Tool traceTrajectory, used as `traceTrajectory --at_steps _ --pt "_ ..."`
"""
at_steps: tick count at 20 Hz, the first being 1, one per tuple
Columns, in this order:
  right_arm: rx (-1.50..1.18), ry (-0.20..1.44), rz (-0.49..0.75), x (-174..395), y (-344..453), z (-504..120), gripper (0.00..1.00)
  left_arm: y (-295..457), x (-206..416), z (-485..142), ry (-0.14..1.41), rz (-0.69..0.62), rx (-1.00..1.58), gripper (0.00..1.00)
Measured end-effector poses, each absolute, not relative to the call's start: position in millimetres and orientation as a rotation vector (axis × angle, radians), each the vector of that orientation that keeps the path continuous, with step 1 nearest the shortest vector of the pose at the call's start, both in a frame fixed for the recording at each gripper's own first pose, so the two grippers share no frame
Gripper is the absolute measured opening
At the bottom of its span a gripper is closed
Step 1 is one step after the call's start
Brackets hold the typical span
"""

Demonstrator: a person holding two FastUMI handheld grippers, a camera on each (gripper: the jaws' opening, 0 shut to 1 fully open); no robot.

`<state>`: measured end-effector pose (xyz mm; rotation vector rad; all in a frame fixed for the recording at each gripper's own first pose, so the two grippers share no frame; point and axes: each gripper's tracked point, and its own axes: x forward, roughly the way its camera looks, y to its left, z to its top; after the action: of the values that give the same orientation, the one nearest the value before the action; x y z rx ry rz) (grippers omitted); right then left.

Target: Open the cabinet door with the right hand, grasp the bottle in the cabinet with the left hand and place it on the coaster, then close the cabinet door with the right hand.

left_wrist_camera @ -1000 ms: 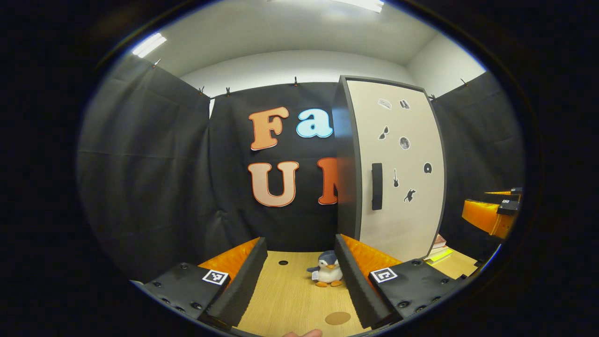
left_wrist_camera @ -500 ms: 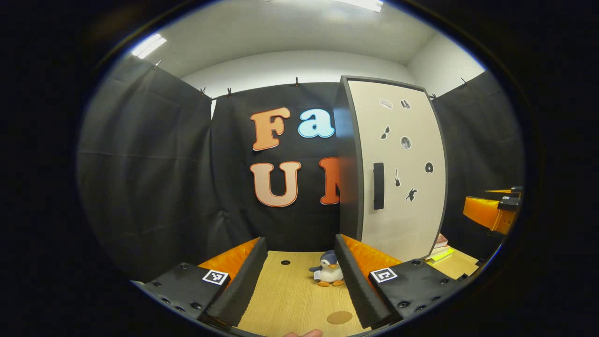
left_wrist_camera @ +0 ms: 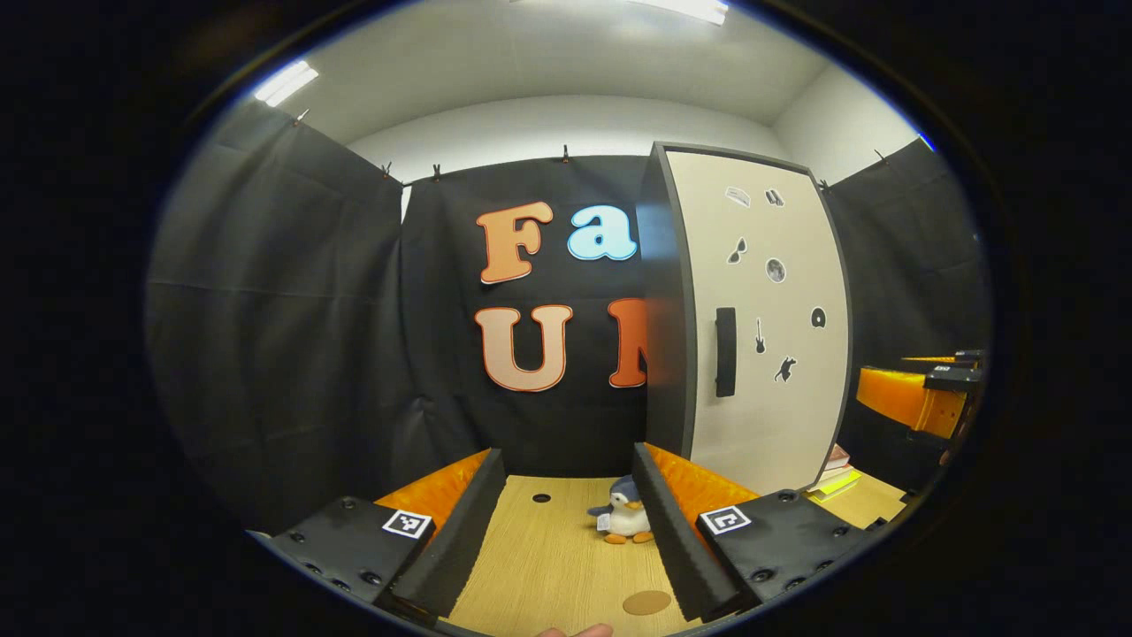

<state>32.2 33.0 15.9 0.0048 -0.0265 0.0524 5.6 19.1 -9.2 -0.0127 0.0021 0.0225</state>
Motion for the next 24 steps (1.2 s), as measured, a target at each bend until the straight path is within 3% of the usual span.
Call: traceTrajectory --at_steps 24 --pt "-0.028 -0.030 0.046 241 90 31 0.95 80 95 -42 0.029 0.033 0.023 0.95"
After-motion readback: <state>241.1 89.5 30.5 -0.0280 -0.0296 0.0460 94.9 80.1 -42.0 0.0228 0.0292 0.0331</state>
